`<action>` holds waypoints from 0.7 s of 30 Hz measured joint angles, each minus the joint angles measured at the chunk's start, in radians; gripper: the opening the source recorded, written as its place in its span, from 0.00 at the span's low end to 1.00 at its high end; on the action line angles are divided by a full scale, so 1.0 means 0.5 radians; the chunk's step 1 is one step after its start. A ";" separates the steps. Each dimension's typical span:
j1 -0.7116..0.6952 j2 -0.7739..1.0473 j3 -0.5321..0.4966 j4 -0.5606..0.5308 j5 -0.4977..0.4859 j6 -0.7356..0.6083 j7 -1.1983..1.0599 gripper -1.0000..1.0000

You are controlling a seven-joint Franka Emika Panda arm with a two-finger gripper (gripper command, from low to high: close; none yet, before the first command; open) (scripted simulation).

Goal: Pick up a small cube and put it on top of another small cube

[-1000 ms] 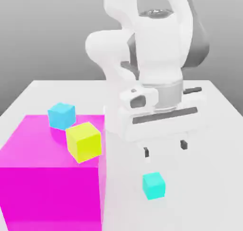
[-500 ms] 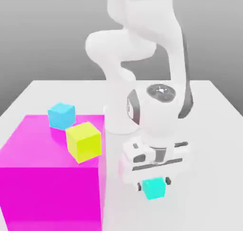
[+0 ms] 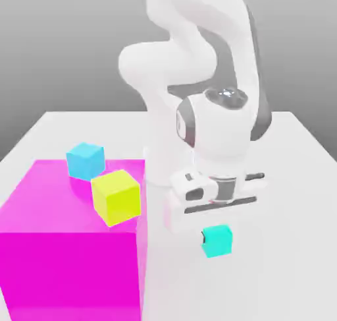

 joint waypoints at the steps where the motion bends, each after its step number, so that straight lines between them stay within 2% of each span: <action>1: -0.003 -0.020 0.003 0.040 0.043 -0.067 0.001 0.00; 5: 0.001 -0.100 -0.004 0.218 0.154 -0.347 0.057 0.00; 10: -0.007 -0.209 -0.034 0.446 0.194 -0.699 0.201 0.00; 15: -0.038 -0.320 -0.039 0.671 0.176 -1.044 0.388 0.00; 21: -0.129 -0.453 -0.068 0.889 0.061 -1.386 0.674 0.00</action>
